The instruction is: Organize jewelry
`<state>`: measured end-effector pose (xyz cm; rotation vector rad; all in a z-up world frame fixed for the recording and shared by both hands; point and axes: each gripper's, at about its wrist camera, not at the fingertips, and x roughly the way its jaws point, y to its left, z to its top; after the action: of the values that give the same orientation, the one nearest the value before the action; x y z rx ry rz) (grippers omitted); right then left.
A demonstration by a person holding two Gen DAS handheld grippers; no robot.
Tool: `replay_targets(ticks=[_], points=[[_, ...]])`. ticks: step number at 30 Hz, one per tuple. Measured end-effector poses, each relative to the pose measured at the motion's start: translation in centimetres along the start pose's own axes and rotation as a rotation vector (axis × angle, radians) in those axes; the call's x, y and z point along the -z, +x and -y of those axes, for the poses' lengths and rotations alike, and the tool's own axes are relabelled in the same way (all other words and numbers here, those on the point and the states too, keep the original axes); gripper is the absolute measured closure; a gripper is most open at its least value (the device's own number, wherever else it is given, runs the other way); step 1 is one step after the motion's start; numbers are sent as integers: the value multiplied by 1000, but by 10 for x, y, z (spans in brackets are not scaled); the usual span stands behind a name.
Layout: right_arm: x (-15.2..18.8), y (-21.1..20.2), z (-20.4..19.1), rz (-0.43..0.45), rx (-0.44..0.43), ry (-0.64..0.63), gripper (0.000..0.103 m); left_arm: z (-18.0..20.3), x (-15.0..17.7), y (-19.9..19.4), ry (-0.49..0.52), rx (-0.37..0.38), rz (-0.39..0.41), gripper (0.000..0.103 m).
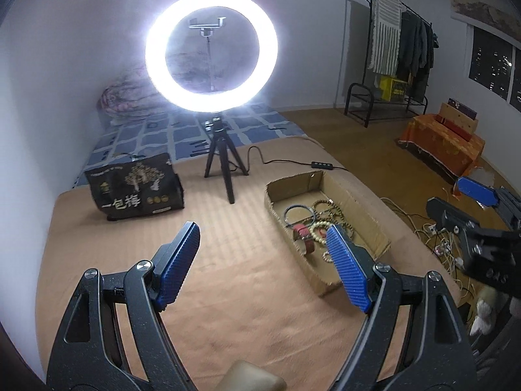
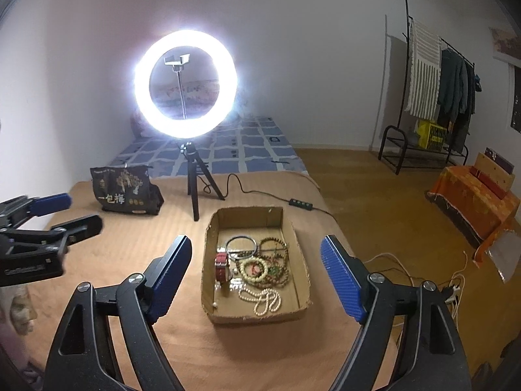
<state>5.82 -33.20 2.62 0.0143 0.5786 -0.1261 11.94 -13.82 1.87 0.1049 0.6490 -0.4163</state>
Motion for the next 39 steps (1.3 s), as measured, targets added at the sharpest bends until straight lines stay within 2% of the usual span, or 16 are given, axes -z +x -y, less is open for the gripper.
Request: replay_targets(ticks=[1,3,4,11,14,18,32,39], points=[[3,-1,0,-2,2,5,21,-1,4,-3,-1,-3,1,19],[6,-3,1,-2,6,13,21,-4,12,-8,-8,-7,4,10],[9,-3,2,-1,8,20,21,-6,15,-11,-17,0,5,8],[17,-6,1,18,15,20,21,-8,26,-20,-13,-9,10,7],[18,-8,-2,20,-10,11,21,-6,31,-28,-4,-1,13,6],[16,-14,-8,50,4,-3,21,-3,33,-40,-4,-13,44,0],[23,-8,-9,31,5,10,20,4,33,-54,19,-36,89,0],[24,-4,-7,16,-2,26,20,4,32,-54,14,-35,75,0]])
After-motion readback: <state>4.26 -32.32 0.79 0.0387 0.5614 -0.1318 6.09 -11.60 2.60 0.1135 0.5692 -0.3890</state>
